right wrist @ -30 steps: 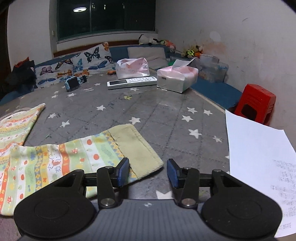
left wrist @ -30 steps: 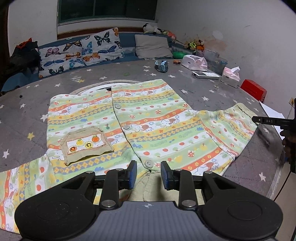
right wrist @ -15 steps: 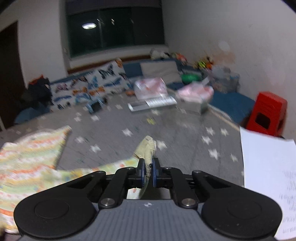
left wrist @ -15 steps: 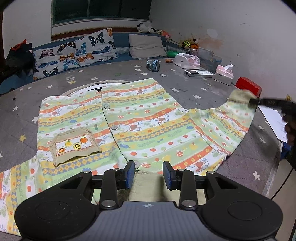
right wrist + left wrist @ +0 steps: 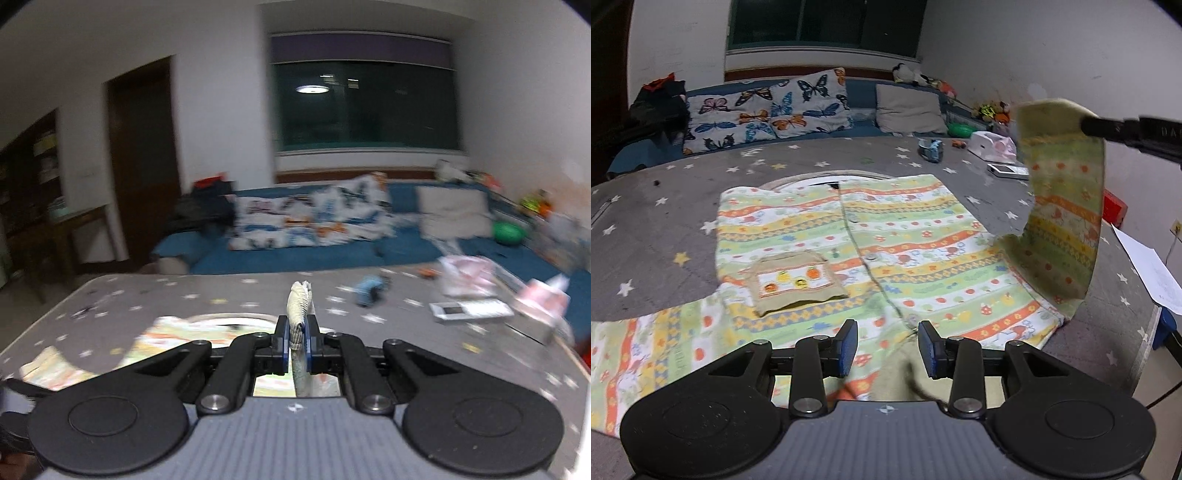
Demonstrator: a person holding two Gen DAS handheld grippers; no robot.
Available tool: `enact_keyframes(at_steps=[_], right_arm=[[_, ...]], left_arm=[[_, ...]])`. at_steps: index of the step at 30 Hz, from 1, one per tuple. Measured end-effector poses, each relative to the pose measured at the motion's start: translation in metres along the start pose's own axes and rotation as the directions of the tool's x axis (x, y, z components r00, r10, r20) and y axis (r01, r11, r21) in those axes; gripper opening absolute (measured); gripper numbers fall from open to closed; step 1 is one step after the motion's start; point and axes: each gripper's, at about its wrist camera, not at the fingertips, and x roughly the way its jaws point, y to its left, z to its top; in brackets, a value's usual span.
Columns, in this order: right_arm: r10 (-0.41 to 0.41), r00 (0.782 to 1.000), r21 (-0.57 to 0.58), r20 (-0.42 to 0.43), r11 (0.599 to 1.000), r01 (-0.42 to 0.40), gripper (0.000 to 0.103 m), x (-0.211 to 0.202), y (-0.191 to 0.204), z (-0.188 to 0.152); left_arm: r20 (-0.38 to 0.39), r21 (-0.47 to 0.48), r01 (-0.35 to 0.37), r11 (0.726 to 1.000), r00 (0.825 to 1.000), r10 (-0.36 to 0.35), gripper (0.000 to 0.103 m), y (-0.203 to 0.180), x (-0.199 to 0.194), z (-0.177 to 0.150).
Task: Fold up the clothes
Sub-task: 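Grasp the sleeve cuff with the right gripper and lift it over the shirt body, then lay the sleeve onto the shirt body and open the right gripper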
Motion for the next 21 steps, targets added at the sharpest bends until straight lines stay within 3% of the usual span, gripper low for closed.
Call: enact_keyframes(at_steps=[5,12,16,19,21], right_arm=[[0.130,0.990,-0.086,-0.048,0.987,-0.134,0.007,0.030,0.059,0.002],[0.230,0.957,-0.166,-0.176,0.952,-0.259,0.007,0.071,0.126,-0.021],[0.266,0.933,-0.199,-0.243,0.927,-0.317,0.008,0.079,0.152,-0.042],[0.291,0.918,-0.215,-0.268,0.911,-0.351,0.019,0.075,0.160,-0.053],[0.296,0.914,-0.223,-0.277,0.906,-0.361,0.020,0.070,0.156,-0.056]], left_arm=[[0.015,-0.038,-0.013,0.999,1.000,0.013,0.039,0.015,-0.009,-0.007],[0.022,-0.075,-0.032,0.997,0.999,0.034,0.040,0.032,-0.018,-0.013],[0.026,-0.089,-0.038,0.995,0.999,0.041,0.040,0.035,-0.019,-0.014],[0.027,-0.092,-0.046,0.995,0.998,0.049,0.040,0.037,-0.020,-0.013],[0.030,-0.095,-0.055,0.994,0.998,0.058,0.041,0.039,-0.023,-0.012]])
